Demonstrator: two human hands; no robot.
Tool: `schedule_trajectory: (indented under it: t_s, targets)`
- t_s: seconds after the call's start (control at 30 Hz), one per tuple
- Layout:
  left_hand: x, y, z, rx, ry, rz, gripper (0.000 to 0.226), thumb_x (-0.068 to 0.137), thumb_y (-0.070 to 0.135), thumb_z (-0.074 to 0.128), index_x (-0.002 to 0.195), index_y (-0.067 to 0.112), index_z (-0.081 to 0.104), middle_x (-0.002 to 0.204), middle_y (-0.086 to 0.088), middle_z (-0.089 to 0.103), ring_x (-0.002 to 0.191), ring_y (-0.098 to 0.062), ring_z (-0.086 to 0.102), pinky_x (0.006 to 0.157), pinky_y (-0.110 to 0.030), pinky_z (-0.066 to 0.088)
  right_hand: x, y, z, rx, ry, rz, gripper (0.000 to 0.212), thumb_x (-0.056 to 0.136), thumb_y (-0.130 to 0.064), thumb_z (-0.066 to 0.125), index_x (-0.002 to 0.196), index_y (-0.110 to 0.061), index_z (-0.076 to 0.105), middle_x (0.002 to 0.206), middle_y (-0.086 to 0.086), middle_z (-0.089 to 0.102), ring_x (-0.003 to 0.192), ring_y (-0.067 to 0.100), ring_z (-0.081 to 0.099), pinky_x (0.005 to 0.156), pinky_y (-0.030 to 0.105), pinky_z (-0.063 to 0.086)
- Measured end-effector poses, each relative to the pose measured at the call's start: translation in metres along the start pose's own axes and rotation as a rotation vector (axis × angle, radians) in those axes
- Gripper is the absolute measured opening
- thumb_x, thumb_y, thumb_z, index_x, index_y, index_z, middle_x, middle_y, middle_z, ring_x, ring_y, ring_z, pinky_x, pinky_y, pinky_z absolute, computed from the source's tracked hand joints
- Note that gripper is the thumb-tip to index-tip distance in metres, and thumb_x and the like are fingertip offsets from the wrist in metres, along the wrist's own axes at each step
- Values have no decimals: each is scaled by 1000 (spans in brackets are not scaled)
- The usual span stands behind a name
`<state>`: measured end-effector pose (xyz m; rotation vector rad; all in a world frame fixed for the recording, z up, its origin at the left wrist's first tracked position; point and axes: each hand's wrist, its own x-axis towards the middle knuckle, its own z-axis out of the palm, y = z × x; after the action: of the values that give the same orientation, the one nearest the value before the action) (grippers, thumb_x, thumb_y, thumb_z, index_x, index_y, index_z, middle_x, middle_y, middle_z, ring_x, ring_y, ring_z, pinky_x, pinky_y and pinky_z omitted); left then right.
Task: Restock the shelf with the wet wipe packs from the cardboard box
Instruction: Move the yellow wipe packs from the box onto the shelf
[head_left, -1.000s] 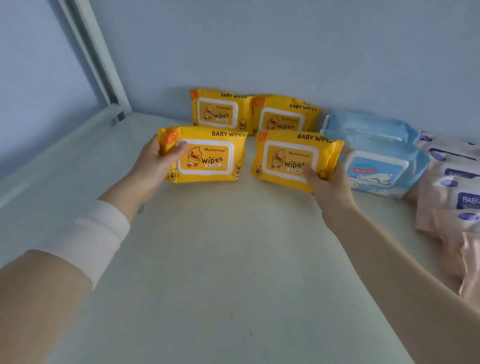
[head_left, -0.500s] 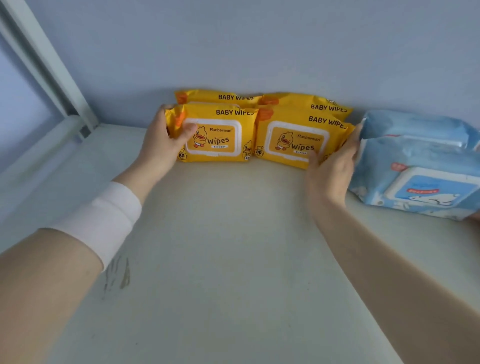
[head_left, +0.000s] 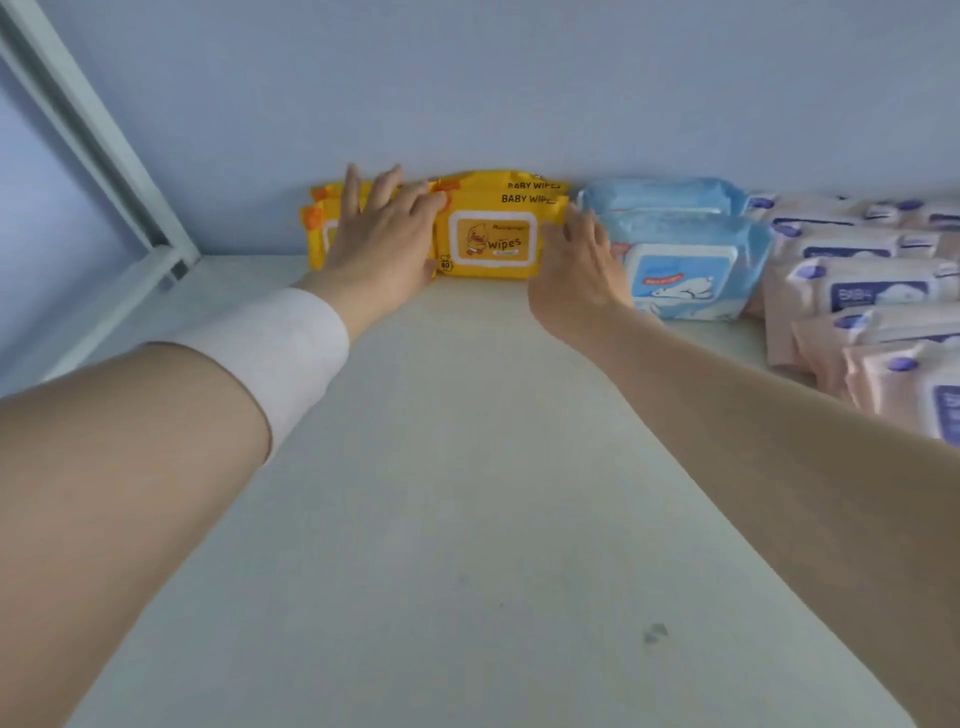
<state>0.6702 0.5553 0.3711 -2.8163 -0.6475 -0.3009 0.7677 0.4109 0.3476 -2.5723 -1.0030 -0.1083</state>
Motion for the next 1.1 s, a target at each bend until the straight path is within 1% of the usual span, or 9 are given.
schedule_trajectory:
  t_s: [0.07, 0.23, 0.43, 0.6, 0.7, 0.8, 0.9, 0.97, 1.1]
  targets:
    - [-5, 53, -38, 47, -36, 78, 56, 91, 27, 53, 141, 13, 34, 148, -10, 36, 142, -28, 20, 116, -52, 3, -25, 36, -52, 34, -25, 31, 42, 94, -17, 44, 135, -11, 42, 144, 11, 35, 135, 29, 32, 105, 39, 33]
    - [-18, 234, -124, 160, -60, 303, 47, 90, 33, 50, 130, 8, 45, 134, -18, 49, 128, -35, 38, 107, -45, 25, -133, 184, -182, -233, -9, 93, 45, 92, -25, 46, 136, -14, 42, 139, 15, 43, 130, 32, 40, 104, 38, 34]
    - [-64, 511, -200, 70, -39, 671, 41, 90, 36, 49, 123, 12, 51, 127, -17, 55, 117, -36, 51, 93, -40, 40, -329, 395, -293, -487, -78, 551, 54, 95, -32, 46, 144, -15, 32, 145, 15, 37, 135, 33, 33, 108, 40, 29]
    - [-128, 701, -230, 6, -68, 926, 51, 92, 41, 45, 137, 18, 43, 140, -13, 47, 127, -34, 44, 103, -42, 35, -465, 517, -337, -501, -128, 855, 52, 94, -30, 45, 142, -14, 33, 145, 16, 36, 133, 35, 35, 107, 45, 34]
    - [-165, 790, -225, -47, -126, 1052, 51, 91, 44, 47, 136, 19, 43, 138, -12, 48, 124, -35, 46, 101, -43, 37, -529, 577, -339, -447, -153, 979, 50, 94, -28, 46, 142, -14, 36, 142, 16, 40, 131, 33, 37, 106, 42, 35]
    - [-197, 869, -200, -62, -188, 1202, 43, 93, 41, 46, 126, 15, 50, 128, -12, 56, 112, -34, 53, 90, -41, 42, -581, 639, -323, -386, -227, 1093, 49, 94, -31, 47, 140, -13, 38, 139, 15, 43, 130, 34, 38, 106, 44, 33]
    - [-221, 948, -151, -3, -286, 1299, 43, 94, 41, 44, 128, 15, 47, 129, -11, 55, 115, -31, 52, 90, -38, 41, -627, 706, -289, -312, -304, 1191, 52, 94, -35, 46, 140, -13, 37, 136, 16, 44, 129, 36, 38, 105, 47, 35]
    - [-235, 999, -105, -10, -415, 1320, 44, 95, 40, 43, 130, 14, 45, 130, -10, 55, 117, -31, 52, 89, -39, 41, -656, 744, -253, -239, -365, 1243, 52, 94, -37, 45, 140, -13, 36, 137, 14, 45, 128, 34, 39, 104, 45, 35]
    - [-272, 1067, 1, -51, -821, 1219, 52, 94, 41, 46, 138, 15, 38, 137, -11, 48, 124, -31, 47, 99, -42, 42, -704, 788, -156, 47, -547, 1349, 58, 93, -42, 47, 141, -13, 33, 139, 13, 45, 129, 31, 40, 105, 42, 36]
